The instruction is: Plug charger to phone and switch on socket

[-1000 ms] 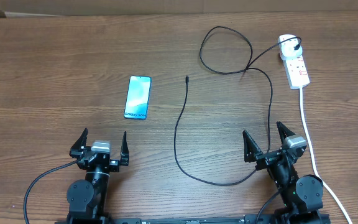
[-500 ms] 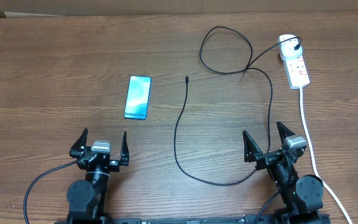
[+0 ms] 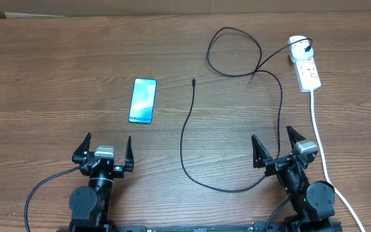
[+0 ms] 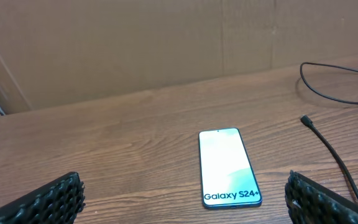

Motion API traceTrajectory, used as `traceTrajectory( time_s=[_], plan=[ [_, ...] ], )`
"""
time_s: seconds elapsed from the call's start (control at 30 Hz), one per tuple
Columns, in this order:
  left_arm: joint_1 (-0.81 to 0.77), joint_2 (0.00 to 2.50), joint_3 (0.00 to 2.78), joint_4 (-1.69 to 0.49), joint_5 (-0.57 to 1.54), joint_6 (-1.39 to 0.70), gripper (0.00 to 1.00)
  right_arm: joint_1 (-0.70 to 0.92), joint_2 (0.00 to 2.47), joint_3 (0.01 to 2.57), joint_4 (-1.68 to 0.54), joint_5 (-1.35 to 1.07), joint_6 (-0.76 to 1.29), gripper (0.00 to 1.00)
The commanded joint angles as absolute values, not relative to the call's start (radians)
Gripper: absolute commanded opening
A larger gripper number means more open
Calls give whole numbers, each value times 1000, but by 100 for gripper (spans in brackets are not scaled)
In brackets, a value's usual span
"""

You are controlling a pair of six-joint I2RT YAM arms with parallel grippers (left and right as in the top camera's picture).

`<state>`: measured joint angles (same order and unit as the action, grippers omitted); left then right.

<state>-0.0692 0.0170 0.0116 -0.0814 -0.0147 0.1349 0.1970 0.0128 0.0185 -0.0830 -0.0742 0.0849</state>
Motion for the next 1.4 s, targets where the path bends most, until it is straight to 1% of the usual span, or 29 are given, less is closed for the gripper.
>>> traceTrajectory(
  time_s=[0.0, 0.47, 0.57, 1.13, 1.37],
  plan=[
    [-57, 4, 5, -77, -7, 154, 100, 201, 3, 8, -78, -71, 81, 100],
    [-57, 4, 5, -73, -3, 154, 100, 201, 3, 8, -78, -71, 81, 100],
    [-57, 4, 5, -70, -3, 154, 100, 201, 3, 8, -81, -18, 80, 100],
    [-57, 4, 5, -77, -10, 154, 99, 201, 3, 8, -82, -20, 81, 100],
    [-57, 4, 5, -75, -10, 153, 100, 201, 3, 9, -24, -19, 80, 100]
  ],
)
